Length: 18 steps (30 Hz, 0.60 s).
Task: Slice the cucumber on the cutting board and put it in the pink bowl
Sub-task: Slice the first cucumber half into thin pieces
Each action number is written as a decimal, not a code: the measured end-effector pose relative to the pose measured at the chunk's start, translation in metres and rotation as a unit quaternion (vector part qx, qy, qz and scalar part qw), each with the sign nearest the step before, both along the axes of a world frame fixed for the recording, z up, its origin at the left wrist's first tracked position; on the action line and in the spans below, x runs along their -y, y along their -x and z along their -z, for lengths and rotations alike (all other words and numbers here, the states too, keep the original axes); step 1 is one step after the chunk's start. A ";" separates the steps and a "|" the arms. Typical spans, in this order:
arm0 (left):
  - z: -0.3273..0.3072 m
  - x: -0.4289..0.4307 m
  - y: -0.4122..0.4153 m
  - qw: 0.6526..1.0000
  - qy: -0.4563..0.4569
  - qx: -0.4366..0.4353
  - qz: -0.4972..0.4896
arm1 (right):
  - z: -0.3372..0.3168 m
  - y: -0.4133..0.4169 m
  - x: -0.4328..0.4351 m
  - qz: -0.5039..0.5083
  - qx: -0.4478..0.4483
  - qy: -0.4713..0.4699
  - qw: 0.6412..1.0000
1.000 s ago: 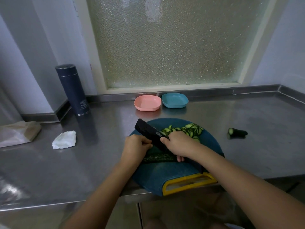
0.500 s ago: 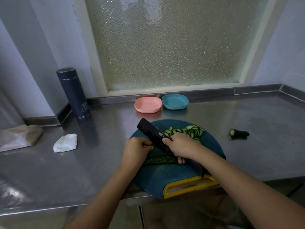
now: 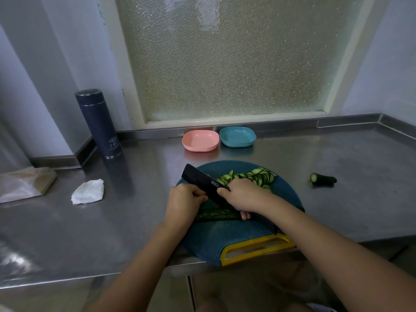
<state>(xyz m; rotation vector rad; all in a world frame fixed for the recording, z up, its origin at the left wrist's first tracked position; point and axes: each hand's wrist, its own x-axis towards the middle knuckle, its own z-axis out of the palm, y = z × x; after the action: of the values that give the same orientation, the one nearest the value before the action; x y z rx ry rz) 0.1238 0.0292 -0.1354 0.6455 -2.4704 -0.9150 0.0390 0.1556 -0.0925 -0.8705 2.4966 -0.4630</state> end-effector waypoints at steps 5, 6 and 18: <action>0.001 0.002 0.000 1.000 0.010 0.004 0.005 | 0.001 0.000 0.004 0.021 0.001 -0.009 1.000; 0.001 0.003 -0.001 1.000 0.011 0.007 0.012 | 0.001 0.000 0.004 0.030 0.002 -0.007 1.000; 0.004 0.000 0.001 1.000 0.028 -0.011 -0.005 | 0.006 0.004 -0.003 0.027 0.017 0.028 0.999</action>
<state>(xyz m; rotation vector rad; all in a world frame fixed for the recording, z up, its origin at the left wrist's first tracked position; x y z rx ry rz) 0.1224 0.0290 -0.1390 0.6247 -2.4615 -0.8417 0.0353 0.1582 -0.0985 -0.8109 2.4922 -0.5634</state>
